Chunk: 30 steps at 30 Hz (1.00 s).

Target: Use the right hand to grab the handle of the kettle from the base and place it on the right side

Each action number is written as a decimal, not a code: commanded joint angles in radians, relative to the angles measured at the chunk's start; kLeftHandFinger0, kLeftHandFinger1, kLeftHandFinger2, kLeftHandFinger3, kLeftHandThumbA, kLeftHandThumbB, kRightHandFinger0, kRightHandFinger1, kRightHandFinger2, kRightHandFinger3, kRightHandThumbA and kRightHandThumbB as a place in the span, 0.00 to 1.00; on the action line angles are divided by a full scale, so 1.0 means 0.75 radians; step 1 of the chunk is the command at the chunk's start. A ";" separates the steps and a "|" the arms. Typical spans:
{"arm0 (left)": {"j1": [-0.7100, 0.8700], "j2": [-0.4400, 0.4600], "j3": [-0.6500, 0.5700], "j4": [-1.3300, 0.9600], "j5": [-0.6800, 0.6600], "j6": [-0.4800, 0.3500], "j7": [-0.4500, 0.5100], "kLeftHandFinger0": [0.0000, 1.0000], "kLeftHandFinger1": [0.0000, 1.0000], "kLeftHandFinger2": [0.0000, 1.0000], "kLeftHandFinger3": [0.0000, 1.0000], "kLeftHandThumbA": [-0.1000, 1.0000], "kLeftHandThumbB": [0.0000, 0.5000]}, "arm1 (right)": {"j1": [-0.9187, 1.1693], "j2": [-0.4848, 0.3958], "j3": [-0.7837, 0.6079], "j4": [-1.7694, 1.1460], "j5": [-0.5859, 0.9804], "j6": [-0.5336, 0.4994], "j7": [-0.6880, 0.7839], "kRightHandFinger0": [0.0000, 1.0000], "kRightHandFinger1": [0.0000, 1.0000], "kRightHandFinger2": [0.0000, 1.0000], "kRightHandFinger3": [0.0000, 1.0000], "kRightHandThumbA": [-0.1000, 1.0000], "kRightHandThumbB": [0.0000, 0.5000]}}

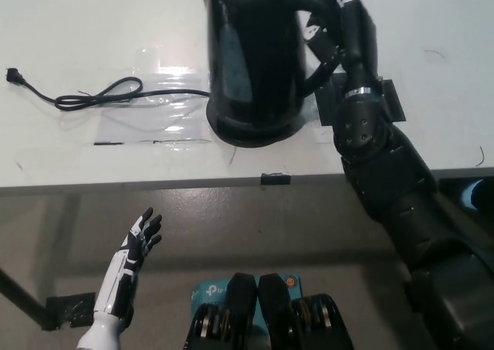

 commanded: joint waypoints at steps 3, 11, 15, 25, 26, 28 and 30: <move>-0.021 0.020 0.001 -0.026 -0.009 -0.039 -0.025 1.00 1.00 1.00 1.00 1.00 1.00 | -0.160 -0.002 -0.120 -0.101 0.072 -0.167 -0.182 0.00 0.06 0.46 0.52 0.00 0.07; -0.012 0.027 0.003 -0.051 -0.009 -0.010 -0.026 1.00 1.00 1.00 1.00 1.00 1.00 | -0.143 -0.087 -0.177 -0.223 0.045 -0.194 -0.254 0.00 0.10 0.55 0.63 0.00 0.01; -0.015 0.030 0.001 -0.049 -0.003 -0.018 -0.023 1.00 1.00 1.00 1.00 1.00 1.00 | -0.128 -0.134 -0.202 -0.213 0.055 -0.204 -0.247 0.00 0.09 0.52 0.60 0.00 0.06; -0.012 0.032 0.002 -0.036 -0.001 -0.031 -0.019 1.00 1.00 1.00 1.00 1.00 1.00 | -0.083 -0.227 -0.202 -0.102 0.057 -0.255 -0.244 0.00 0.02 0.46 0.41 0.00 0.08; -0.012 0.032 0.001 -0.034 0.002 -0.029 -0.018 1.00 1.00 1.00 1.00 1.00 1.00 | -0.078 -0.233 -0.201 -0.087 0.056 -0.266 -0.249 0.00 0.03 0.49 0.44 0.00 0.10; -0.012 0.031 0.002 -0.033 -0.004 -0.028 -0.019 1.00 1.00 1.00 1.00 1.00 1.00 | -0.065 -0.249 -0.181 -0.064 0.048 -0.276 -0.268 0.00 0.03 0.50 0.46 0.00 0.14; -0.012 0.030 0.002 -0.035 -0.004 -0.023 -0.020 1.00 1.00 1.00 1.00 1.00 1.00 | -0.059 -0.253 -0.173 -0.051 0.050 -0.276 -0.277 0.00 0.05 0.52 0.50 0.00 0.17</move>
